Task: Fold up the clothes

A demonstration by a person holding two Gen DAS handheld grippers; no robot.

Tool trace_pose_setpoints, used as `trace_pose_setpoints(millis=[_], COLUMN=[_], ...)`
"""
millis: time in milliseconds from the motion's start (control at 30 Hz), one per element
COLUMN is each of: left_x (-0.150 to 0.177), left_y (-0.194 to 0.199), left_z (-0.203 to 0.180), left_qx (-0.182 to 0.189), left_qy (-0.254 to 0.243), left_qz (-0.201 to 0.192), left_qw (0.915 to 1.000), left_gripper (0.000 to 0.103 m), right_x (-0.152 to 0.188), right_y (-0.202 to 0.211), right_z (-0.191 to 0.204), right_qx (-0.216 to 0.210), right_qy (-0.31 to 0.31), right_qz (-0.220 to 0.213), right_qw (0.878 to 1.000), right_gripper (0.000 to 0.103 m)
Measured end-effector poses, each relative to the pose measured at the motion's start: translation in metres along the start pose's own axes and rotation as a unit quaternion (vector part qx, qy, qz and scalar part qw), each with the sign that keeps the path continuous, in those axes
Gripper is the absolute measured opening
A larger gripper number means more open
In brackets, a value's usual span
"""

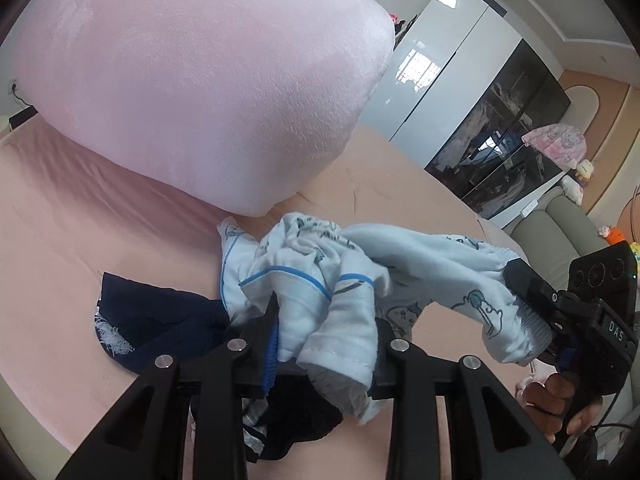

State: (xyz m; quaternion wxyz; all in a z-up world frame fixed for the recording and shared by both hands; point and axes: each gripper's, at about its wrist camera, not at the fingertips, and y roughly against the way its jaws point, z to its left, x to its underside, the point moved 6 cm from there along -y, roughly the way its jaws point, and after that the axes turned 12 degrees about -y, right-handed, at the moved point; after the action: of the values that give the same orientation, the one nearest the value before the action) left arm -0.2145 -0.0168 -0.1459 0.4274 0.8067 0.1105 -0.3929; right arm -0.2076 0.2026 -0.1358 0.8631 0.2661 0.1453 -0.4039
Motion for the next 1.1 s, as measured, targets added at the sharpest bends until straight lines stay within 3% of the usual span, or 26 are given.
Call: trace_pose_setpoints(millis=[200, 367, 500, 600, 833, 1100], left_x=[-0.004, -0.006, -0.016, -0.026, -0.041, -0.044], left_y=[0.004, 0.001, 0.002, 0.004, 0.009, -0.007], left_z=[-0.005, -0.010, -0.025, -0.046, -0.115, -0.171], left_qx=[0.011, 0.056, 0.114, 0.146, 0.185, 0.241], left_qy=[-0.007, 0.012, 0.031, 0.030, -0.054, -0.094], left_qz=[-0.002, -0.011, -0.027, -0.034, -0.045, -0.024], left_qw=[0.9999, 0.9983, 0.9927, 0.9883, 0.9802, 0.9658], left_gripper=[0.029, 0.029, 0.029, 0.029, 0.025, 0.025], right_x=[-0.010, -0.030, -0.043, -0.050, -0.060, -0.061], right_y=[0.013, 0.039, 0.061, 0.077, 0.122, 0.193], right_z=[-0.001, 0.006, 0.017, 0.028, 0.041, 0.042], right_qx=[-0.027, -0.072, -0.105, -0.111, -0.111, -0.066], right_qy=[-0.033, -0.067, -0.081, -0.072, -0.057, -0.023], right_qz=[-0.015, -0.043, -0.063, -0.080, -0.129, -0.187], right_qw=[0.999, 0.994, 0.989, 0.988, 0.984, 0.980], right_gripper=[0.013, 0.013, 0.013, 0.013, 0.013, 0.013])
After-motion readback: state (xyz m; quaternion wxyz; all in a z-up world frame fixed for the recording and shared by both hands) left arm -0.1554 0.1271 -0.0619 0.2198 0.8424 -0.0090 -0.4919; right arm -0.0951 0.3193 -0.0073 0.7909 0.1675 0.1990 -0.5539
